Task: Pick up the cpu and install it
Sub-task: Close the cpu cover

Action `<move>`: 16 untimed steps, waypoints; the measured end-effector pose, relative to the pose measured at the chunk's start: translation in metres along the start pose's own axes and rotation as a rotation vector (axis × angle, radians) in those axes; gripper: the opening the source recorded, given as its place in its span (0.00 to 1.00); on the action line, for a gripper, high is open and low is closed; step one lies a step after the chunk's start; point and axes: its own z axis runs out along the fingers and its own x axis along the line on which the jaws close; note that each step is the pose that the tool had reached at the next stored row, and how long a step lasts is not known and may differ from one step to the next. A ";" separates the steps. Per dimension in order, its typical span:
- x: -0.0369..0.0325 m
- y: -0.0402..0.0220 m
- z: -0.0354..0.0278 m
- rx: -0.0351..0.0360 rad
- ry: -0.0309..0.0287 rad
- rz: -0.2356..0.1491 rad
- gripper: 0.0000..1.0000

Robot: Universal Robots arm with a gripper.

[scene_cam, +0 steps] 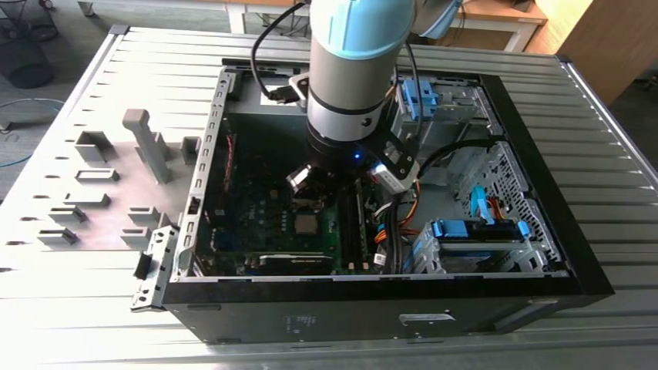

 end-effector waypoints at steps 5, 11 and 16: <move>-0.0028 0.0024 0.0003 -0.0001 0.0001 -0.001 0.11; -0.0069 0.0043 0.0008 -0.0006 0.0006 -0.011 0.11; -0.0078 0.0046 0.0009 -0.0070 -0.0013 -0.031 0.11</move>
